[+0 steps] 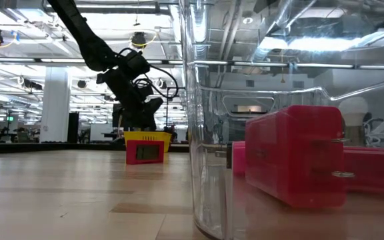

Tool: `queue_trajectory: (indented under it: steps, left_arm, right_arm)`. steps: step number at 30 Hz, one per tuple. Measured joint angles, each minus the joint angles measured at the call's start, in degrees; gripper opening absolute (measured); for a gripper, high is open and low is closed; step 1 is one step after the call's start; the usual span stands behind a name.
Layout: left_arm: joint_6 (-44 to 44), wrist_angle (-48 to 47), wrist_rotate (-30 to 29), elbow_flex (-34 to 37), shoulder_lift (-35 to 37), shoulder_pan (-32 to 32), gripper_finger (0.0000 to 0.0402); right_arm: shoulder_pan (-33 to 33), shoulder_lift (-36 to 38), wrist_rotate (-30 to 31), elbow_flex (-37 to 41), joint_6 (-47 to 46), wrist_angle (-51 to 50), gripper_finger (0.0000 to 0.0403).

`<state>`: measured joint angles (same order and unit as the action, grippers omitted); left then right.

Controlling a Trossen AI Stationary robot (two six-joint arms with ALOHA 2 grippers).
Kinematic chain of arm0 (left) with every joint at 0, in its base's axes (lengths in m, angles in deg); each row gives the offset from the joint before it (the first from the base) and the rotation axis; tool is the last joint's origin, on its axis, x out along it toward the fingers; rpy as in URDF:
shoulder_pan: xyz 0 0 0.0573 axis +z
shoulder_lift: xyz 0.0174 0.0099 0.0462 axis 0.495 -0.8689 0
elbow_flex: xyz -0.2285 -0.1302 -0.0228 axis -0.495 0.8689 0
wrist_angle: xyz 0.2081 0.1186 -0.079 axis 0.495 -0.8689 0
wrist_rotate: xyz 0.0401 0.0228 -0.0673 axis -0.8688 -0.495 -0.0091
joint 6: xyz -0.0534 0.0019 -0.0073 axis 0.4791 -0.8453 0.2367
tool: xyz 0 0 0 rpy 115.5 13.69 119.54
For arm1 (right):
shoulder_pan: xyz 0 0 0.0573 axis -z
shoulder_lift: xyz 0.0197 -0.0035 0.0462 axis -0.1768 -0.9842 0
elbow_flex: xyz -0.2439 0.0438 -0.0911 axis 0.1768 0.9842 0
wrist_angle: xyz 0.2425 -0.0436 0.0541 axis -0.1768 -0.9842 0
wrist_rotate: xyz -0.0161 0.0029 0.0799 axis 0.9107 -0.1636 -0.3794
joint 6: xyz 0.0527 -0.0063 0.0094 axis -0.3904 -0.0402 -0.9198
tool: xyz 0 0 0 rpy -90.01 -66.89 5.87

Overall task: Pick & Place Office items
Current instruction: Put the right black digital clock into the yellow bin, then put the left red digital clock into the yellow bin

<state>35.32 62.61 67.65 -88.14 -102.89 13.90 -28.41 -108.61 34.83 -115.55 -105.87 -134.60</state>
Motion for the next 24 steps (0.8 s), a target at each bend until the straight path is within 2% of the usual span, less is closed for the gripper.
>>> queue_trajectory:
  steps: [8, 24]
  left_arm:
    - [-0.02, -1.35, -0.09, 0.0, 0.02, 0.0, 0.0169]
    - [-3.94, -2.51, 1.48, 0.0, 0.05, -0.59, 0.0213]
  right_arm:
    - [-0.03, 0.0, -0.02, 0.02, 0.02, 0.02, 0.0325]
    - [-0.03, 0.0, -0.04, 0.02, 0.02, 0.41, 0.0325]
